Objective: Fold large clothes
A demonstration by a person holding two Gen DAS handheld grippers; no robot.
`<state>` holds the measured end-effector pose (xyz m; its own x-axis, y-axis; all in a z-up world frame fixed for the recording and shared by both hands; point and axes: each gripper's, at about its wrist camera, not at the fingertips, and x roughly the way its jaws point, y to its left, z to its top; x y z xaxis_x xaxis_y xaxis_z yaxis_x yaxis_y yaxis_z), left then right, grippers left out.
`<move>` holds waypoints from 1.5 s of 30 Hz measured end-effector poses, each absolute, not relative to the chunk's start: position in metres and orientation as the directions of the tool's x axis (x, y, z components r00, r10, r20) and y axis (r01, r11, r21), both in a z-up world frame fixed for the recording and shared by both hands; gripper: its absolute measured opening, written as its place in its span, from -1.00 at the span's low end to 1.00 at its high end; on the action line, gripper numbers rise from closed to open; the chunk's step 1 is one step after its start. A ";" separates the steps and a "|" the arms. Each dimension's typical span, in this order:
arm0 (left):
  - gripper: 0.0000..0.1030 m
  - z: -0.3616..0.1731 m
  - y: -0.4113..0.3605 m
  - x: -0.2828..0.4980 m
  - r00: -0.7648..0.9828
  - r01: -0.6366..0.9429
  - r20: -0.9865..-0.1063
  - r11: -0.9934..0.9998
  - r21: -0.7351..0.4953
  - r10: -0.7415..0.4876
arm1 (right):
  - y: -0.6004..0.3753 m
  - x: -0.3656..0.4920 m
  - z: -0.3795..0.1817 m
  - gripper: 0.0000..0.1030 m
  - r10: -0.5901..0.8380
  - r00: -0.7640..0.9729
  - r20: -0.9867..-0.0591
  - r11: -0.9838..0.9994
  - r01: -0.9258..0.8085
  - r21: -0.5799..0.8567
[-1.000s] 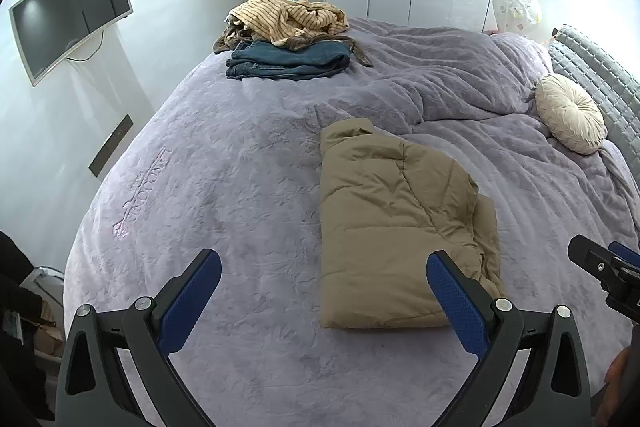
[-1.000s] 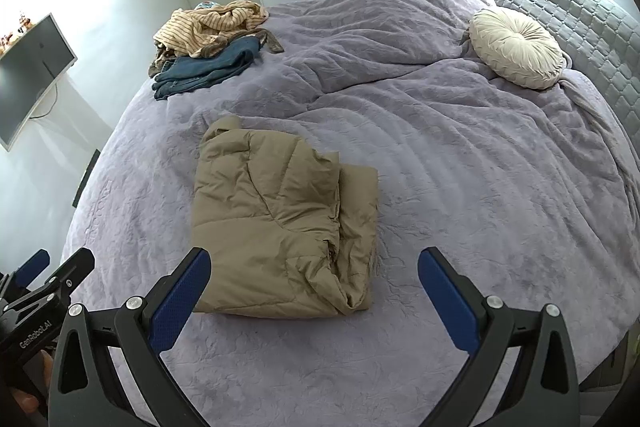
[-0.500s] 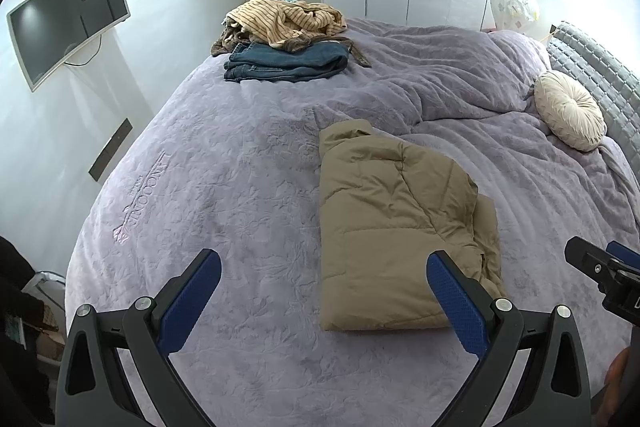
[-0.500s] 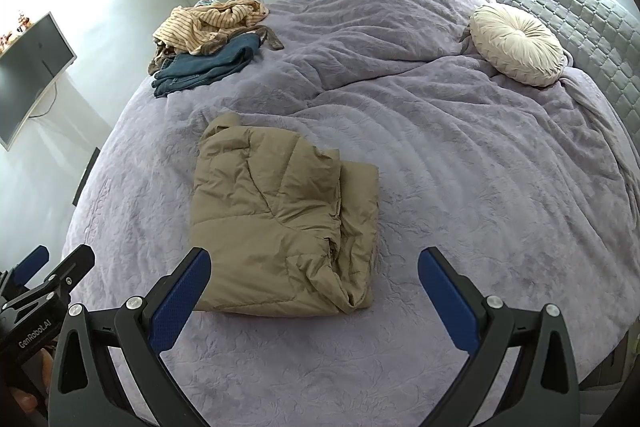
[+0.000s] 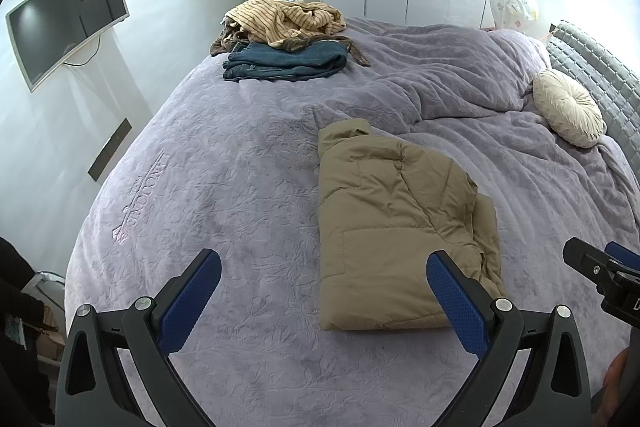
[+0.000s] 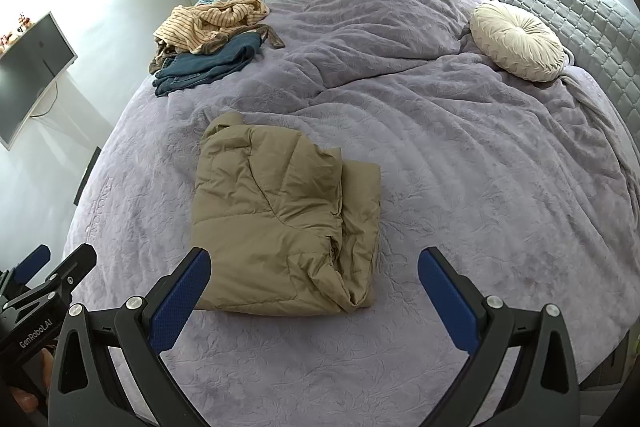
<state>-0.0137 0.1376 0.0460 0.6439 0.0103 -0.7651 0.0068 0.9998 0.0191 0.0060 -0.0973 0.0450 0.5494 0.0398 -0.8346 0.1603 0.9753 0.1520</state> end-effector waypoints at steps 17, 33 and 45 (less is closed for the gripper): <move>1.00 0.045 0.137 -0.012 0.642 0.008 -0.767 1.000 0.020 0.010 | -0.094 0.004 0.045 1.00 0.039 0.549 -0.835 0.975 0.163 0.153; 1.00 0.040 0.138 -0.010 0.641 0.015 -0.767 1.000 0.014 0.001 | -0.090 0.002 0.042 1.00 0.046 0.547 -0.836 0.975 0.158 0.157; 1.00 0.039 0.138 -0.009 0.638 0.022 -0.770 1.000 0.011 -0.006 | -0.088 0.002 0.040 1.00 0.047 0.545 -0.837 0.976 0.155 0.156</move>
<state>-0.0089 0.1378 0.0389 0.6379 -0.0061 -0.7701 0.0225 0.9997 0.0107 0.0019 -0.0879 0.0400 0.5454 0.0475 -0.8368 0.1546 0.9756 0.1561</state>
